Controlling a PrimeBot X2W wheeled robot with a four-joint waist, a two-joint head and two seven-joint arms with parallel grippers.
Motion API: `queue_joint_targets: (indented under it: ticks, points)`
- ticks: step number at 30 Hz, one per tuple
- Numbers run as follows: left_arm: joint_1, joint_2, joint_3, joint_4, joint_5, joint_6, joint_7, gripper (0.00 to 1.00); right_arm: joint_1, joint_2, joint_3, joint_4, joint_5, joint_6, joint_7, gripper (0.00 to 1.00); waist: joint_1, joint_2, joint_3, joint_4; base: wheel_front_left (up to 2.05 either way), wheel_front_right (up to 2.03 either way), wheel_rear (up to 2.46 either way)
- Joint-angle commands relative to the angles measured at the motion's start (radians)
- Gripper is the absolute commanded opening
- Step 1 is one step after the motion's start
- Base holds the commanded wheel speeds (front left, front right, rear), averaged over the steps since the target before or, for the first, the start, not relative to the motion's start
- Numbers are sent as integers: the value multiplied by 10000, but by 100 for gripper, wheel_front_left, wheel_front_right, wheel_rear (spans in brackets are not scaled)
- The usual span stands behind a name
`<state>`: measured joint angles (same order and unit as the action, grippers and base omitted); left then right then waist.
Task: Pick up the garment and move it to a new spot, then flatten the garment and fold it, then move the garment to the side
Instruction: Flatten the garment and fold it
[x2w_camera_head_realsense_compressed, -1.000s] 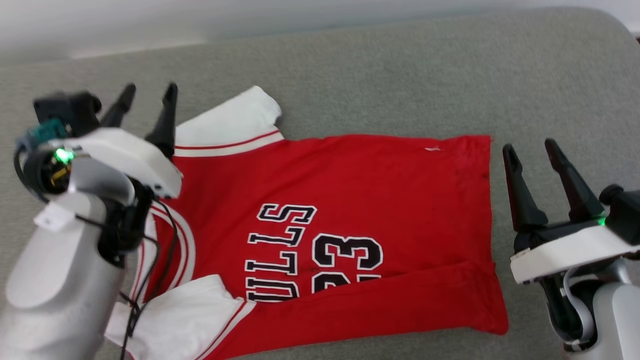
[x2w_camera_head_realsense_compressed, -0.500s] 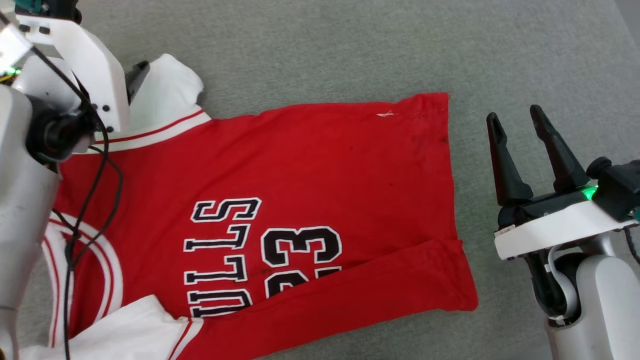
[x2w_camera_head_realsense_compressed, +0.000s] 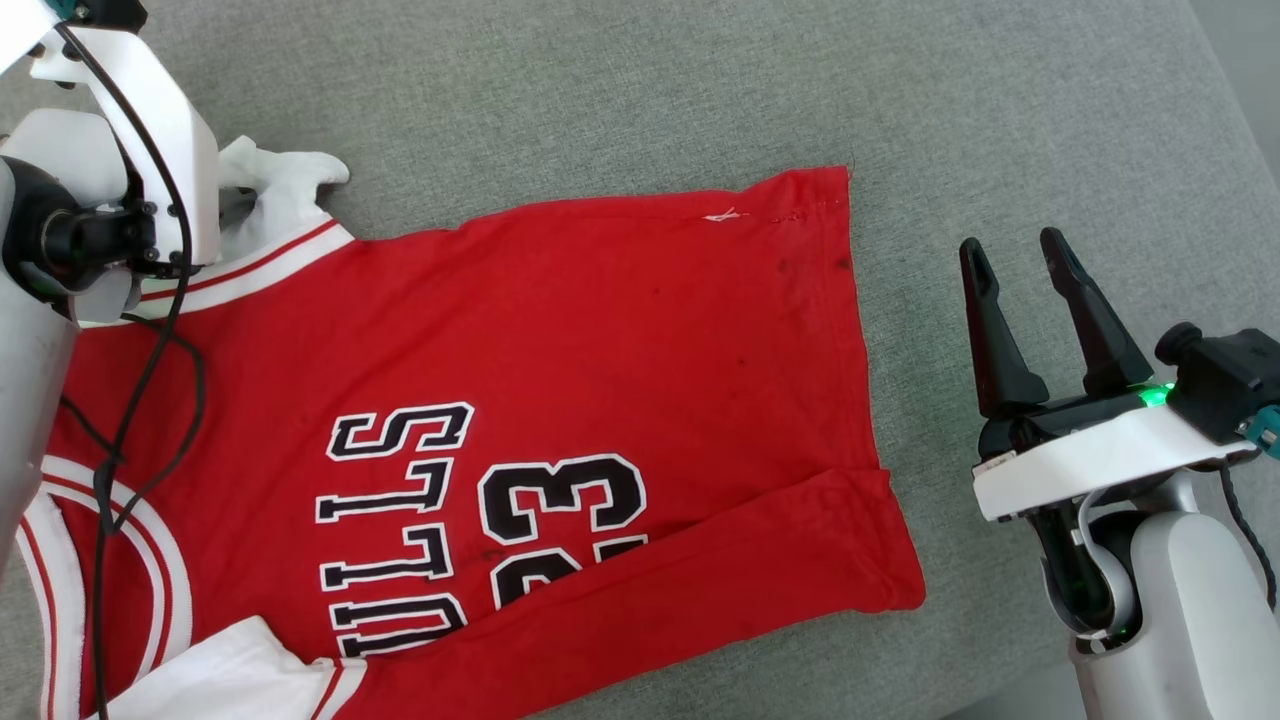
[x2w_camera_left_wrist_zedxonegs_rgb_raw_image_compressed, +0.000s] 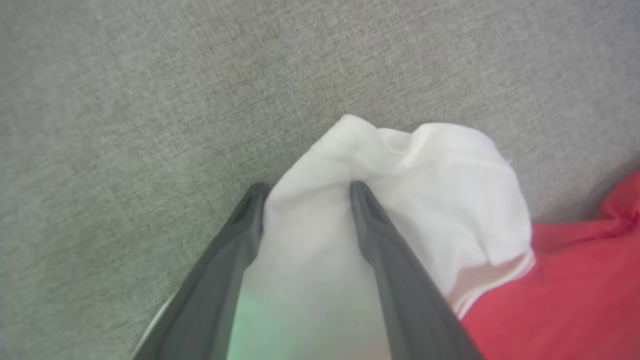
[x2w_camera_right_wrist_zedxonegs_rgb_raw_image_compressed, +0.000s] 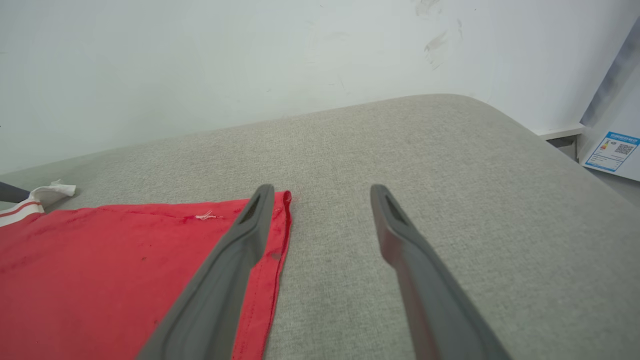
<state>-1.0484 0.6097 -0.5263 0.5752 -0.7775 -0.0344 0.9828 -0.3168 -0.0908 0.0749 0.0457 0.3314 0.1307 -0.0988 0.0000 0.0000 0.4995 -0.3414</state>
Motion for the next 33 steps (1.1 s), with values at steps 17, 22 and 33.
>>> queue_joint_targets:
  ticks: [17, 22, 33]
  points:
    - [177, -841, 382, -69, -3, -80, -2738, 0, -1822, -1211, 56, 2627, 1943, 0, 2438, 100, 0, 0, -490, 1079, 0, 0, 0]
    - [-39, -1156, 156, -452, 177, -355, -3290, 0, -2860, -1890, 531, 3584, 2592, 0, 4157, 100, 0, 0, -394, 1746, 0, 0, 0]
    - [-235, -1405, -51, -1008, 274, -584, -3926, 0, -4846, -2526, 1655, 4823, 3107, 0, 7332, 100, 0, 0, 41, 2441, 0, 0, 0]
